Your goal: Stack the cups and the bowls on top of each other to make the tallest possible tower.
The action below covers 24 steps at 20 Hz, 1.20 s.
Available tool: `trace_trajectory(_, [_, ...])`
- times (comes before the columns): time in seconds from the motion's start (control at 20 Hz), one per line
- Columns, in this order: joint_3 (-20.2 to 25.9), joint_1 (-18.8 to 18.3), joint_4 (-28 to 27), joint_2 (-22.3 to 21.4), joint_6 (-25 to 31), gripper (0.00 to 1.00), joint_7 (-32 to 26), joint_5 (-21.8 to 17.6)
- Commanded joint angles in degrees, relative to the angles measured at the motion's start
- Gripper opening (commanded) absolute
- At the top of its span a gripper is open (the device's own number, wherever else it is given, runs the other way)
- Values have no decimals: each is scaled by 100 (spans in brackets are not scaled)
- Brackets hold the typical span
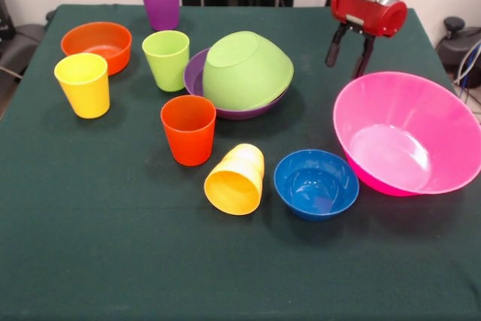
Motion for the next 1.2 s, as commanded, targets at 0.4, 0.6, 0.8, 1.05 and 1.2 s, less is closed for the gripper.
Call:
trace_trajectory(0.4, [878,-360,-43,-199,647,100,-376,-130])
trace_trajectory(0.6, [944,-405,204,-405,644,100,-397,-197])
trace_trajectory(0.8, [1113,-618,579,-688,551,100,-513,-374])
trace_trajectory(1.05, [1191,-799,822,-892,493,100,-628,-543])
trace_trajectory(1.2, [1095,-732,727,-721,352,100,-531,-571])
